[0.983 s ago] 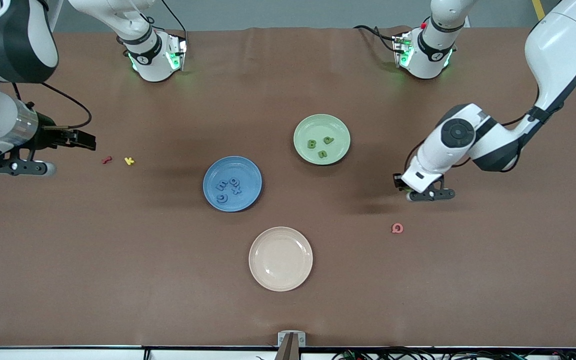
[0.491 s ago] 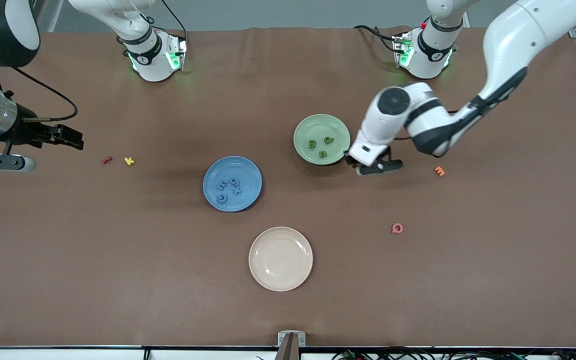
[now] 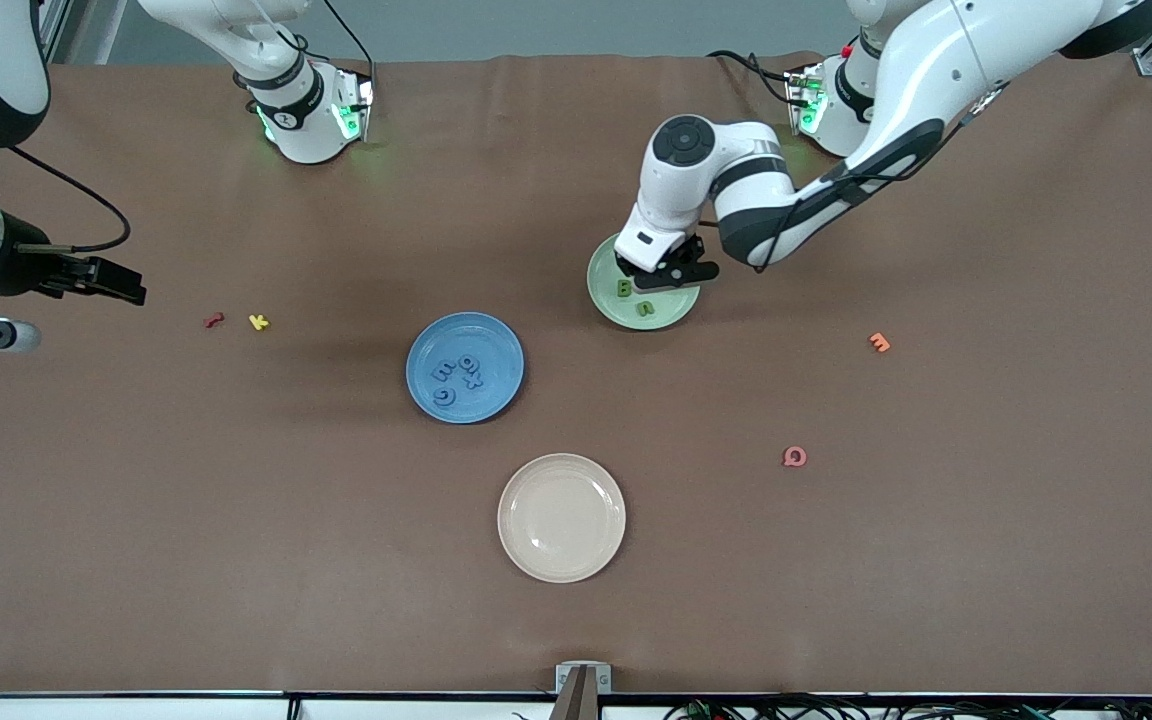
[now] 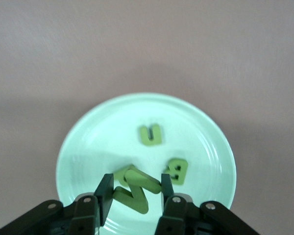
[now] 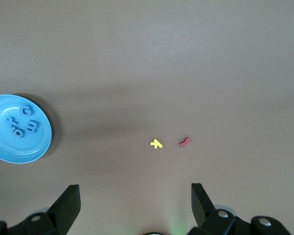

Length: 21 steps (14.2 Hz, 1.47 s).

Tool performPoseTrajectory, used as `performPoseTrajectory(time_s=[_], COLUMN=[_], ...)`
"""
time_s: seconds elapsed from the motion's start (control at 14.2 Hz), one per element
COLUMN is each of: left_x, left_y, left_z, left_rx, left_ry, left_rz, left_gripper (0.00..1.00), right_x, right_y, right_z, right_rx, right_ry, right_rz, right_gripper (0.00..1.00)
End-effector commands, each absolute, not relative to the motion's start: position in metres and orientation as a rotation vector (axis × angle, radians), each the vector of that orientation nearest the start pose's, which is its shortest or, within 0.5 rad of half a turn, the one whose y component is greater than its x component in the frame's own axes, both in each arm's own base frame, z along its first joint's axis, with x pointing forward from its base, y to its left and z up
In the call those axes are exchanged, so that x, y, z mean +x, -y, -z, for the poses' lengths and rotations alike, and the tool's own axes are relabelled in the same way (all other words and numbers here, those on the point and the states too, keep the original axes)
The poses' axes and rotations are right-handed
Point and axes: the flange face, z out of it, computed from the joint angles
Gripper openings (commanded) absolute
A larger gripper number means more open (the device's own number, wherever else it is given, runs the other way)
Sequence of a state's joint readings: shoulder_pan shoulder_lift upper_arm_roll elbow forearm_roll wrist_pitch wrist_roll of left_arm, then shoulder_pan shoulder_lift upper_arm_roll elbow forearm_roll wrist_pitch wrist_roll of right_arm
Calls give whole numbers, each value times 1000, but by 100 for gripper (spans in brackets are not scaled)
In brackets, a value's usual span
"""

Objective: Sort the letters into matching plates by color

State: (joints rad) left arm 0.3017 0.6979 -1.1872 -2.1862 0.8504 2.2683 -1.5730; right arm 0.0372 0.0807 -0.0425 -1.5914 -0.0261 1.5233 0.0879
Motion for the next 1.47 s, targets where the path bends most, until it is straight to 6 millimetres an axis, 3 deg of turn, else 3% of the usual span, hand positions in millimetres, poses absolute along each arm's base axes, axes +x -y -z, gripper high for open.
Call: performPoseTrajectory(time_s=[0.0,0.35,0.49,0.56,0.63,0.77,0.98,1.12,1.4], left_x=[337,328,326,327,327,323,335,350,396], left_y=[430,437,443,444,446,449,448,444,408], left_z=[-227,-223,-223,-223,-224,-223,-229,-234,-242], left_rx=[-3115,-3122,-3132,-3133,-3134,-3129,-3134,-3141,-3144], left_ry=[229,210,241,241,235,227,261,296,313], left_rz=[-72,-92,-101,-97,-92,-85,-64,-46,-11], left_gripper=[31,32,39,63,100,100,100,100,100], right_x=[577,568,567,567,567,569,572,569,549], right_y=[2,12,24,26,30,26,28,30,29], right_z=[-587,-614,-616,-617,-616,-604,-584,-586,-611], right_rx=[-3185,-3174,-3161,-3158,-3155,-3156,-3149,-3147,-3146], right_ry=[-136,-155,-187,-191,-203,-213,-223,-224,-218], right_rz=[-209,-232,-225,-223,-225,-264,-332,-344,-344], right_gripper=[100,100,100,100,100,100,100,100,100])
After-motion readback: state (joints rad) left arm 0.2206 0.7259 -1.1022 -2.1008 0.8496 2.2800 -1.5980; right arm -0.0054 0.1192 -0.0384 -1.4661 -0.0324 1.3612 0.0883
